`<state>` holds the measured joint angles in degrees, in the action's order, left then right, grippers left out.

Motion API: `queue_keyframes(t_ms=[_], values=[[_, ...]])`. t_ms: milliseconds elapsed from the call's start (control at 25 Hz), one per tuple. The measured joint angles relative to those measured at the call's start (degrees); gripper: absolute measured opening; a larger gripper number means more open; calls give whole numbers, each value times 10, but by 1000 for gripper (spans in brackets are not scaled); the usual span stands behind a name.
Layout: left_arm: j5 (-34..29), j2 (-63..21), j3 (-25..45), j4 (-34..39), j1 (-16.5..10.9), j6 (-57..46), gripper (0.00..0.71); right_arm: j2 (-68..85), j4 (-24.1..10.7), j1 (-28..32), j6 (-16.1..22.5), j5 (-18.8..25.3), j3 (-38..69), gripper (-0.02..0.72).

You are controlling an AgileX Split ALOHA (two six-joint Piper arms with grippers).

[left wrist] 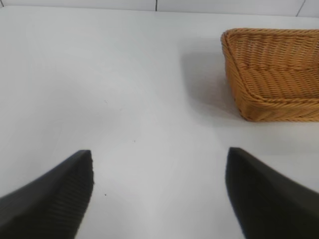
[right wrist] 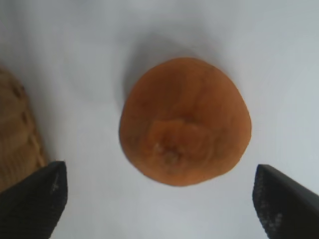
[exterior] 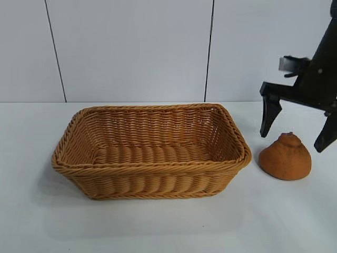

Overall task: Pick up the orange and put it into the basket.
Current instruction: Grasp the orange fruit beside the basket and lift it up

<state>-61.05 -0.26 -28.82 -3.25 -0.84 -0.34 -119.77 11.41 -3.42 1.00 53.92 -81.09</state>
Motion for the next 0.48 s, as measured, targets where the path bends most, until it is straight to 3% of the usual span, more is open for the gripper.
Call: queue_keyframes(t_ms=[120, 200, 400, 440, 480], values=[[0, 0, 0, 0, 0, 0, 529, -27, 0, 0, 4, -14, 0, 686], [0, 0, 0, 0, 0, 0, 529, -32, 0, 0, 4, -15, 0, 606], [0, 0, 0, 0, 0, 0, 529, -27, 0, 0, 4, -4, -1, 93], [0, 0, 0, 0, 0, 0, 529, -20, 1, 0, 4, 0, -1, 46], [0, 0, 0, 0, 0, 0, 529, -13, 2, 0, 0, 2, -1, 48]])
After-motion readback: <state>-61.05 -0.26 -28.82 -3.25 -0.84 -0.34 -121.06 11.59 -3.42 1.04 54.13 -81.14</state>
